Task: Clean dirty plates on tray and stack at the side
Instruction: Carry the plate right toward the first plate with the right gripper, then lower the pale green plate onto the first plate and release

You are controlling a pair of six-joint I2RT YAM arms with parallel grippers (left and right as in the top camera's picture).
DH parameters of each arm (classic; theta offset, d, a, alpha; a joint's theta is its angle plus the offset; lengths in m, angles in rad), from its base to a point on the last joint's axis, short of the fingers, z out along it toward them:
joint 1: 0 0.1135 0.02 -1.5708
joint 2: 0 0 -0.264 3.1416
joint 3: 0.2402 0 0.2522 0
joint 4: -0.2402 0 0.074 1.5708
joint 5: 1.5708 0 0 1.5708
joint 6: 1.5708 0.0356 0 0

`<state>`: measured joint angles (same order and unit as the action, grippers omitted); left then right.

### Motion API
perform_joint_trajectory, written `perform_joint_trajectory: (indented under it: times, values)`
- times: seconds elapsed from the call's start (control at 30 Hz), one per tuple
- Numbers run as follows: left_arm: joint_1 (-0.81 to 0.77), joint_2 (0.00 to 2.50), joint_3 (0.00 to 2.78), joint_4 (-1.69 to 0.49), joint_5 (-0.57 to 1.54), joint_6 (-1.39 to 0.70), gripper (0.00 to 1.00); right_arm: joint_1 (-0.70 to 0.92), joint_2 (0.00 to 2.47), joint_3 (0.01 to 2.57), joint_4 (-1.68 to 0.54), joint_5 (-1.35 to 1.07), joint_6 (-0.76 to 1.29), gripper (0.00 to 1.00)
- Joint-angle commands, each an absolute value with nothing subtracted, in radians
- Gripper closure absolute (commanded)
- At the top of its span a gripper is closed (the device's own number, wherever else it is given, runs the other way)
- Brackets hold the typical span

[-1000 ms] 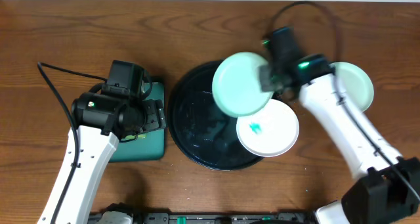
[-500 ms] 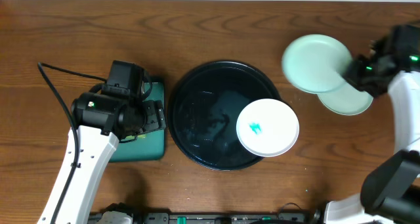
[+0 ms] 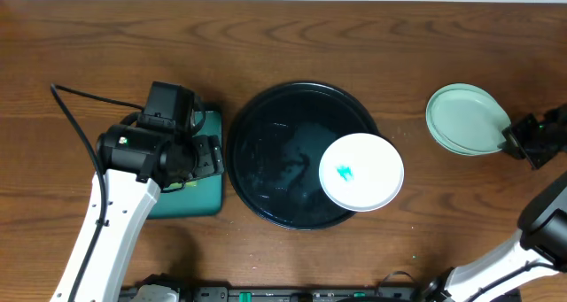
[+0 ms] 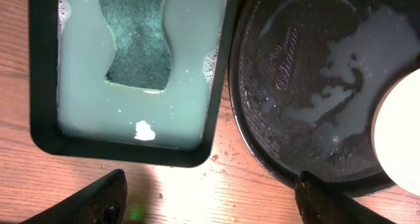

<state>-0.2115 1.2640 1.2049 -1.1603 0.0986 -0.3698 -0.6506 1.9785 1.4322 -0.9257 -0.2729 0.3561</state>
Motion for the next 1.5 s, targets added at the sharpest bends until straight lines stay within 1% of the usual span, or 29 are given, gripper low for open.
perform_joint_trajectory:
  times: [0.0,0.03,0.07,0.1,0.13,0.23,0.33,0.4,0.43,0.47,0.63,0.77,0.87,1.0,1.13,1.27,1.3,1.4,1.47]
  values:
    - [-0.215,1.261,1.213,-1.160,0.093,-0.368,0.18,-0.651,1.986,1.444,-0.912,-0.320,0.350,0.97]
    - [-0.215,1.261,1.213,-1.159,0.094,-0.368,0.18,-0.651,1.986,1.444,-0.907,-0.323,0.350,0.92]
    - [-0.215,1.261,1.213,-1.158,0.094,-0.368,0.18,-0.651,1.986,1.444,-0.904,-0.324,0.350,0.82]
    - [-0.215,1.261,1.213,-1.158,0.094,-0.368,0.18,-0.650,1.986,1.444,-0.900,-0.326,0.350,0.75]
    - [-0.215,1.261,1.213,-1.158,0.094,-0.368,0.18,-0.649,1.986,1.444,-0.896,-0.337,0.335,0.73]
    - [-0.215,1.261,1.213,-1.158,0.094,-0.368,0.18,-0.640,1.986,1.444,-0.874,-0.424,0.269,0.64]
    - [-0.215,1.261,1.213,-1.156,0.094,-0.368,0.18,-0.627,1.986,1.444,-0.866,-0.492,0.222,0.70]
    - [-0.215,1.261,1.213,-1.154,0.094,-0.368,0.18,-0.615,1.986,1.444,-0.868,-0.491,0.205,0.83]
    - [-0.215,1.261,1.213,-1.151,0.094,-0.368,0.18,-0.609,1.986,1.444,-0.872,-0.492,0.194,0.87]
    - [-0.215,1.261,1.213,-1.151,0.094,-0.368,0.18,-0.602,1.986,1.444,-0.876,-0.497,0.184,0.87]
    - [-0.215,1.261,1.213,-1.151,0.094,-0.368,0.18,-0.537,1.961,1.444,-0.879,-0.582,0.109,0.85]
    - [-0.215,1.261,1.213,-1.151,0.094,-0.369,0.18,-0.438,1.904,1.444,-0.886,-0.578,0.061,0.83]
    - [-0.215,1.261,1.213,-1.151,0.094,-0.369,0.18,-0.346,1.850,1.444,-0.910,-0.507,0.069,0.82]
    - [-0.215,1.261,1.213,-1.151,0.094,-0.369,0.18,-0.210,1.773,1.444,-0.984,-0.292,0.157,0.82]
    - [-0.215,1.261,1.213,-1.151,0.094,-0.368,0.18,-0.098,1.705,1.444,-1.084,-0.102,0.305,0.81]
    - [-0.215,1.261,1.213,-1.151,0.094,-0.368,0.18,-0.010,1.647,1.444,-1.174,-0.081,0.415,0.76]
    - [-0.215,1.261,1.213,-1.151,0.094,-0.368,0.18,0.007,1.634,1.444,-1.199,-0.093,0.424,0.72]
    - [-0.215,1.261,1.212,-1.152,0.094,-0.368,0.18,0.043,1.609,1.443,-1.291,-0.107,0.426,0.78]
    - [-0.215,1.261,1.212,-1.152,0.094,-0.368,0.18,0.057,1.604,1.442,-1.356,-0.114,0.426,0.80]
